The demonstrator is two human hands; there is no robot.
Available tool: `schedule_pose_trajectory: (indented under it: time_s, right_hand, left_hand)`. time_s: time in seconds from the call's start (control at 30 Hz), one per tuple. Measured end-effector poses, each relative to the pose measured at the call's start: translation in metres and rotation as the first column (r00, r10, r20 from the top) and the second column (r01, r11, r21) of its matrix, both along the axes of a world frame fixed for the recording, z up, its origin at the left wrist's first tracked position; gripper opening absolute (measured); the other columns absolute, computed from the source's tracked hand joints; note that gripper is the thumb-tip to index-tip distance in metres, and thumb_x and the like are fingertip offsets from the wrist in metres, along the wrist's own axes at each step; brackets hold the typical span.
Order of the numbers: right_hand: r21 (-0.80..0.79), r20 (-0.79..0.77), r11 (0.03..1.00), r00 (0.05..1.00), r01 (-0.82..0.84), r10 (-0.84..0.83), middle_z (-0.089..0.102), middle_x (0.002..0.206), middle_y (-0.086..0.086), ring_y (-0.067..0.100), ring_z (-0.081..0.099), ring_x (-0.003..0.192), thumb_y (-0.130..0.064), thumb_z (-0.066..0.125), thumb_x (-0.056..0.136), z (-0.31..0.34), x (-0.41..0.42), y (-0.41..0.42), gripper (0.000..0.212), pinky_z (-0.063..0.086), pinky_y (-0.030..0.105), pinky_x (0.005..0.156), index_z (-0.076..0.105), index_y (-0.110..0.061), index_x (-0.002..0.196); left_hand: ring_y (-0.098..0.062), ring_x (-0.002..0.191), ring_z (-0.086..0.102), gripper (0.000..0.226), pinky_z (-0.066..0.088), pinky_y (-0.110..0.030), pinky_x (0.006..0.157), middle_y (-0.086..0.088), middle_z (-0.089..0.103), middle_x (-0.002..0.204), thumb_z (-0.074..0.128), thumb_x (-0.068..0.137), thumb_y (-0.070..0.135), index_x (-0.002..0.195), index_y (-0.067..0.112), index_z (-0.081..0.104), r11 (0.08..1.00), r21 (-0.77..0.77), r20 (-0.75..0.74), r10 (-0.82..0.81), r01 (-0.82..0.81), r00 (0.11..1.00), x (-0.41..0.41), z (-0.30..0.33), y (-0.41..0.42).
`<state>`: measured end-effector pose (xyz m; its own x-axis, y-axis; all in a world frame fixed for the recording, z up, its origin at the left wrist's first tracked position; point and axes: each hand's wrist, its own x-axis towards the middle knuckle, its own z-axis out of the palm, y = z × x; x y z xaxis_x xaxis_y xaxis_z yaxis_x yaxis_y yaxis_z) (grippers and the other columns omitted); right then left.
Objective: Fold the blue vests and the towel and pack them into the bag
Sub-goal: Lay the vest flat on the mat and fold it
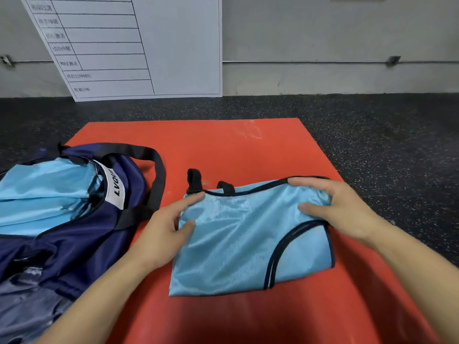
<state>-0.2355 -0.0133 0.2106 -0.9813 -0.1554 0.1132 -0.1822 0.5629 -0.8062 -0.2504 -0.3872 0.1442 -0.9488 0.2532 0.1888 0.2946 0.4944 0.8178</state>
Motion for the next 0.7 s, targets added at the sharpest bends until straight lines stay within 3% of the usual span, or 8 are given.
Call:
schedule_pose_trajectory:
  time_s: [0.07, 0.13, 0.27, 0.4, 0.5, 0.6, 0.63, 0.7]
  right_hand:
    - [0.033, 0.067, 0.999, 0.998, -0.010, 0.008, 0.067, 0.125, -0.026, -0.017, 0.054, 0.119, -0.001, 0.077, 0.086, -0.011, -0.002, 0.002, 0.052, 0.035, 0.004, 0.105, 0.069, -0.031, 0.128]
    - [0.123, 0.165, 0.991, 0.986, -0.046, 0.025, 0.064, 0.130, -0.022, -0.015, 0.055, 0.120, -0.002, 0.076, 0.087, -0.030, -0.003, 0.004, 0.052, 0.036, 0.014, 0.112, 0.068, -0.030, 0.130]
    - [0.147, 0.226, 0.989, 0.974, -0.010, -0.023, 0.062, 0.135, -0.018, -0.004, 0.055, 0.125, -0.007, 0.073, 0.091, -0.045, -0.008, 0.009, 0.051, 0.036, 0.024, 0.116, 0.066, -0.035, 0.133]
    - [0.067, 0.226, 0.996, 0.971, 0.066, -0.080, 0.064, 0.133, -0.018, 0.001, 0.058, 0.124, -0.008, 0.076, 0.090, -0.048, -0.009, 0.015, 0.052, 0.040, 0.033, 0.116, 0.067, -0.043, 0.127]
    - [0.032, 0.222, 0.995, 0.970, 0.096, -0.101, 0.065, 0.130, -0.017, 0.000, 0.062, 0.115, -0.007, 0.076, 0.090, -0.046, -0.006, 0.012, 0.051, 0.049, 0.029, 0.107, 0.065, -0.046, 0.121]
    - [0.048, 0.212, 0.996, 0.973, 0.077, -0.085, 0.064, 0.129, -0.016, 0.007, 0.069, 0.105, -0.010, 0.074, 0.092, -0.042, -0.004, 0.012, 0.048, 0.057, 0.018, 0.077, 0.063, -0.043, 0.127]
    - [0.077, 0.205, 0.994, 0.974, 0.081, -0.095, 0.062, 0.131, -0.017, 0.013, 0.070, 0.107, -0.012, 0.073, 0.093, -0.042, -0.004, 0.012, 0.048, 0.056, 0.018, 0.076, 0.063, -0.041, 0.130]
    - [0.229, 0.141, 0.968, 0.981, 0.098, -0.133, 0.058, 0.137, -0.018, 0.014, 0.062, 0.124, -0.016, 0.072, 0.095, -0.047, -0.005, 0.014, 0.049, 0.048, 0.021, 0.097, 0.061, -0.037, 0.137]
  left_hand:
    - [0.011, 0.063, 0.050, 0.059, 0.041, -0.011, 0.068, 0.030, 0.067, 0.087, 0.063, 0.090, 0.002, 0.134, 0.042, 0.057, 0.999, -0.051, 0.051, 0.002, 0.000, 0.999, -0.003, -0.011, -0.003]
    - [0.007, 0.065, 0.056, 0.058, 0.046, -0.012, 0.068, 0.030, 0.069, 0.087, 0.063, 0.089, 0.008, 0.132, 0.046, 0.057, 0.998, -0.067, 0.101, 0.021, -0.014, 0.995, -0.004, -0.017, -0.004]
    - [-0.005, 0.081, 0.067, 0.058, 0.056, -0.032, 0.084, 0.013, 0.074, 0.106, 0.060, 0.085, 0.013, 0.132, 0.045, 0.060, 0.997, -0.056, 0.118, 0.060, -0.054, 0.991, -0.007, -0.021, -0.002]
    - [0.000, 0.047, 0.044, 0.057, 0.044, -0.018, 0.054, 0.021, 0.059, 0.058, 0.061, 0.091, 0.001, 0.129, 0.044, 0.057, 0.989, -0.114, 0.108, 0.110, -0.097, 0.988, -0.006, -0.014, 0.002]
    - [-0.011, 0.055, 0.057, 0.061, 0.052, -0.025, 0.065, 0.021, 0.067, 0.075, 0.061, 0.092, 0.003, 0.125, 0.053, 0.055, 0.986, -0.134, 0.124, 0.111, -0.094, 0.986, -0.007, -0.015, -0.004]
    - [-0.010, 0.061, 0.062, 0.058, 0.056, -0.027, 0.070, 0.011, 0.069, 0.083, 0.060, 0.093, 0.005, 0.133, 0.047, 0.056, 0.983, -0.158, 0.150, 0.112, -0.088, 0.982, -0.007, -0.013, -0.006]
    - [-0.002, 0.058, 0.058, 0.057, 0.052, -0.023, 0.067, 0.011, 0.066, 0.082, 0.060, 0.094, 0.004, 0.136, 0.042, 0.056, 0.979, -0.180, 0.148, 0.120, -0.092, 0.982, -0.004, -0.011, -0.003]
    - [0.003, 0.067, 0.058, 0.055, 0.045, -0.012, 0.069, 0.011, 0.067, 0.089, 0.060, 0.094, 0.004, 0.139, 0.036, 0.056, 0.963, -0.244, 0.115, 0.141, -0.110, 0.983, 0.001, -0.008, 0.000]
